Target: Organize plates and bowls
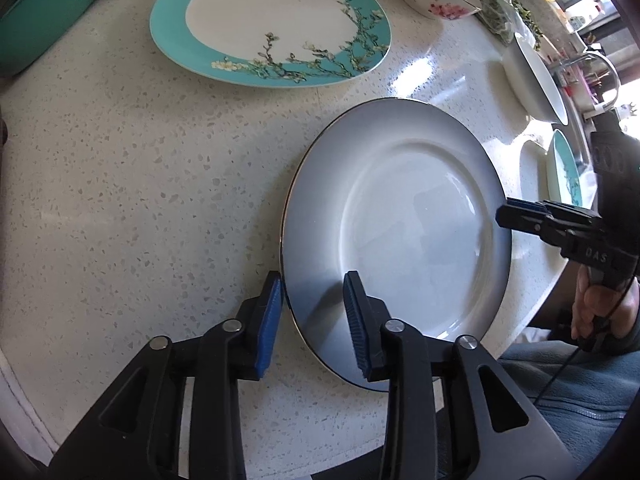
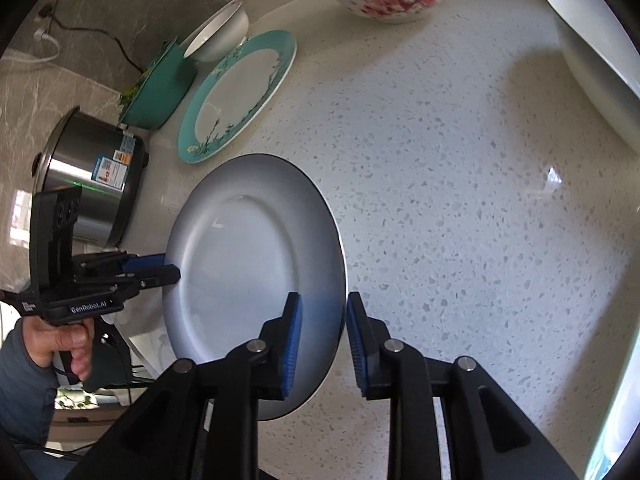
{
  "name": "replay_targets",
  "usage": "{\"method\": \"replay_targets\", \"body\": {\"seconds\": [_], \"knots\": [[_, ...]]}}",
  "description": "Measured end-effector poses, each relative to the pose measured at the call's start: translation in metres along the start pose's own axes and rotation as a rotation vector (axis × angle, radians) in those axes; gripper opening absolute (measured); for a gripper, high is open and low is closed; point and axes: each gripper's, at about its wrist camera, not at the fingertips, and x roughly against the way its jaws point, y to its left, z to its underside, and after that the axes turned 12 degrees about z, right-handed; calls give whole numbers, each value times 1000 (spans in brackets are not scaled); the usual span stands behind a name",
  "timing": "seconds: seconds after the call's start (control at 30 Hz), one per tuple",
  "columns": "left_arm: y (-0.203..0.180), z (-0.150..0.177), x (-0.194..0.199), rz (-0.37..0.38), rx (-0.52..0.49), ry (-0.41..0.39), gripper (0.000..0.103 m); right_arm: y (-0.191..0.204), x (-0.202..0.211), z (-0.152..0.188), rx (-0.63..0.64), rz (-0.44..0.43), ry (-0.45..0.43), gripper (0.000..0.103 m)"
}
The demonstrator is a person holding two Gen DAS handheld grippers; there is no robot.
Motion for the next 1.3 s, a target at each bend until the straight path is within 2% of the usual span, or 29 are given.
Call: {"method": "replay_targets", "body": {"seconds": [0.03, 0.1, 0.2, 0.27, 0.37, 0.43, 0.5, 0.53, 0.6, 0.67, 0.77, 0.8, 0.9, 1.1, 1.3], "knots": [[-1, 0, 0, -15, -3, -7, 50, 0, 1, 1, 7, 4, 0, 31], [-4, 1, -1, -25, -7, -14, 61, -3, 1, 1, 6, -1, 0, 34], [-8, 4, 3, -35, -7, -34, 64, -3, 7, 1, -1, 4, -6, 38], [-3, 5, 20, -35, 8, -85, 67, -6, 19, -2, -15, -12, -37, 40], [9, -10, 49, 19, 37, -193, 76, -20, 45, -13, -84, -109, -128, 53], [19, -26, 65, 56, 55, -249, 78, -28, 58, -28, -137, -211, -175, 59], [29, -47, 77, 116, 78, -294, 78, -35, 61, -50, -201, -355, -189, 60], [33, -58, 81, 152, 80, -315, 78, -35, 59, -59, -222, -401, -196, 60], [41, -83, 83, 185, 71, -343, 78, -32, 51, -78, -240, -433, -210, 61], [50, -105, 80, 195, 77, -351, 78, -28, 34, -100, -262, -426, -194, 61], [68, -123, 69, 201, 129, -345, 78, -22, 7, -119, -289, -462, -158, 61], [76, -129, 66, 215, 143, -338, 82, -21, -2, -125, -298, -468, -143, 61], [93, -139, 51, 246, 180, -311, 102, -23, -25, -136, -326, -487, -116, 61], [118, -147, 35, 303, 234, -299, 103, -21, -45, -150, -317, -490, -77, 61], [117, -159, 17, 356, 219, -273, 103, -19, -60, -157, -306, -492, -41, 61]]}}
